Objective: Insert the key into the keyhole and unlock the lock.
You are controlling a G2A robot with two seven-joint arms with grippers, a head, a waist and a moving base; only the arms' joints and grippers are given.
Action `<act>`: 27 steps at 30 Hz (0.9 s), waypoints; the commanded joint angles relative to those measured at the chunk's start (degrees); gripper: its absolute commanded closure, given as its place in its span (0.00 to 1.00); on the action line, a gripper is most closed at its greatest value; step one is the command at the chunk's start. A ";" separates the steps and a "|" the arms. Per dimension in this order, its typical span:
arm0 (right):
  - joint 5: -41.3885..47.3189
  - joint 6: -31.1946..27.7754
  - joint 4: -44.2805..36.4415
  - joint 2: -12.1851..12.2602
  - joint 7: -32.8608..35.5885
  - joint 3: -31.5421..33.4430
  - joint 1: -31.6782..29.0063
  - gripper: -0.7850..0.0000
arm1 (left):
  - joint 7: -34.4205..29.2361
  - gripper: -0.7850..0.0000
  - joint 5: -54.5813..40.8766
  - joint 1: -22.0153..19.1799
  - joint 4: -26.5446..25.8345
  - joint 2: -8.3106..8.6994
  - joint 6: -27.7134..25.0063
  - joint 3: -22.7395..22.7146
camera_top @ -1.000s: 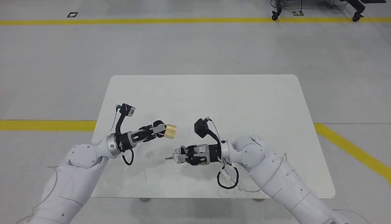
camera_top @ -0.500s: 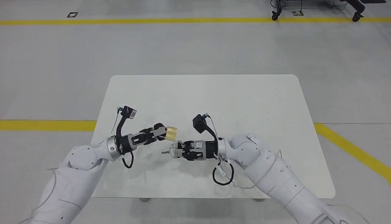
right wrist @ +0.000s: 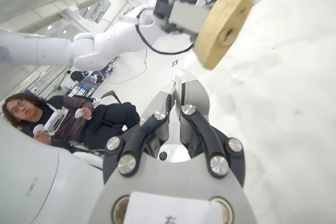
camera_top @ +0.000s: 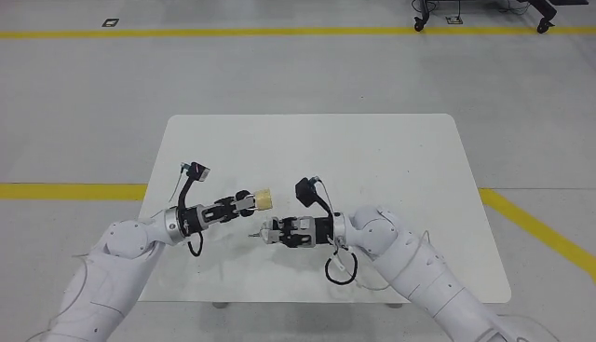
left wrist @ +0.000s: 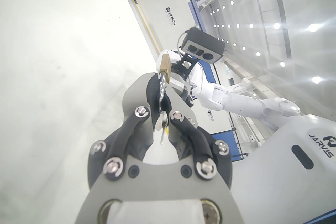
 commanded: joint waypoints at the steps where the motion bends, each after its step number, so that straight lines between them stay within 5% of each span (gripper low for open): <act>1: 3.87 -2.41 0.39 0.42 2.15 0.82 0.08 1.00 | 1.61 1.00 1.49 0.43 -0.47 0.03 -0.40 -0.19; 11: 27.31 -5.36 4.06 1.66 1.77 5.89 -1.08 1.00 | 3.88 1.00 3.45 2.98 -4.83 0.26 -4.73 -0.97; 18: 32.77 -3.84 7.13 0.45 2.79 4.80 0.55 1.00 | 9.73 1.00 11.44 8.79 -11.93 0.77 -14.29 -3.25; 27: 34.23 -2.51 8.83 -1.23 4.93 2.75 1.91 1.00 | 17.20 1.00 19.49 14.41 -18.75 1.24 -14.41 -6.32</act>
